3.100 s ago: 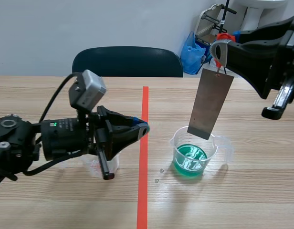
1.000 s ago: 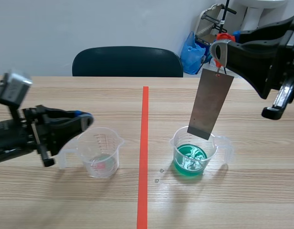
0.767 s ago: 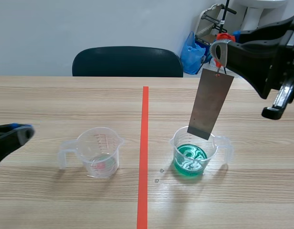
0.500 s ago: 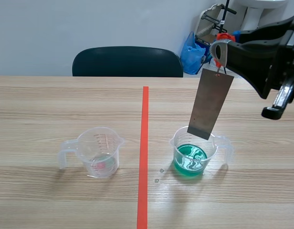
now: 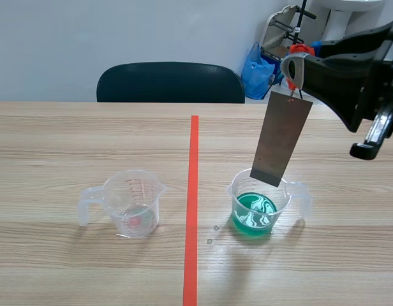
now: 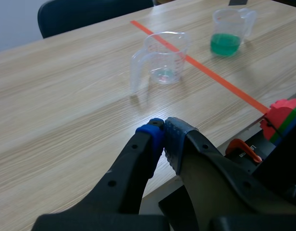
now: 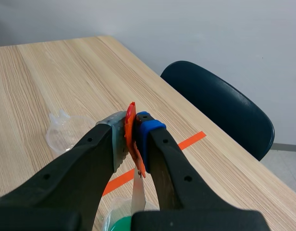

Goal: Do the redox reaction experiment

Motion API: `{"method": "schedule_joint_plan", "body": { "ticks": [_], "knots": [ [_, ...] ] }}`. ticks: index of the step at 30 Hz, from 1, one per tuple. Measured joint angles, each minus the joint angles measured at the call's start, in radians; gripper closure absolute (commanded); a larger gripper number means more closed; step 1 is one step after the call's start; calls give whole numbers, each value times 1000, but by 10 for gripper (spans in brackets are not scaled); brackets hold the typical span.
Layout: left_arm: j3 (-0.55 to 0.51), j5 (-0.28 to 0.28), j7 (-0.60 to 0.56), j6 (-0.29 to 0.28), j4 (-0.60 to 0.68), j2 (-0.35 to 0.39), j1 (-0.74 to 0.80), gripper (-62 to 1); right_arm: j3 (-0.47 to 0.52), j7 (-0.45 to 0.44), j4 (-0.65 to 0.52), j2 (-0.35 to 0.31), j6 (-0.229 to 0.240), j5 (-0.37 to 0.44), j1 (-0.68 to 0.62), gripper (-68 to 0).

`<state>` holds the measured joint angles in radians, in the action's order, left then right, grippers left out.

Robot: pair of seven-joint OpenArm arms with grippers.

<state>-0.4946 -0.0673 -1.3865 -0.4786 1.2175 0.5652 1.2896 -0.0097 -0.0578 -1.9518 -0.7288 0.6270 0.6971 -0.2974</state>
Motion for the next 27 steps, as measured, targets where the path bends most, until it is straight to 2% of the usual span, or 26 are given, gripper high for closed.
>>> {"method": "schedule_joint_plan", "body": {
  "ticks": [3,6,7,11,16,18,21,27],
  "knots": [
    [-8,-43,-33,0,0,-3,26,-32,0,0,0,0,0,0,0,-6],
    [-10,-42,-32,0,0,-5,26,-34,0,0,0,0,0,0,0,-6],
    [-10,-41,-32,1,0,-5,26,-56,0,0,0,0,-1,0,0,-6],
    [-10,-41,-36,57,0,-5,26,-264,0,0,0,0,2,0,0,-6],
    [-10,-40,-39,56,0,-5,26,-513,0,0,0,0,2,0,0,-6],
    [-10,-17,-39,49,0,-5,26,-572,0,0,0,0,2,0,0,-6],
    [-10,39,-41,49,0,-5,26,-623,0,0,0,0,2,0,0,-6],
    [-10,42,-40,49,0,-5,26,-623,0,0,0,0,2,0,0,-6]
  ]
}}
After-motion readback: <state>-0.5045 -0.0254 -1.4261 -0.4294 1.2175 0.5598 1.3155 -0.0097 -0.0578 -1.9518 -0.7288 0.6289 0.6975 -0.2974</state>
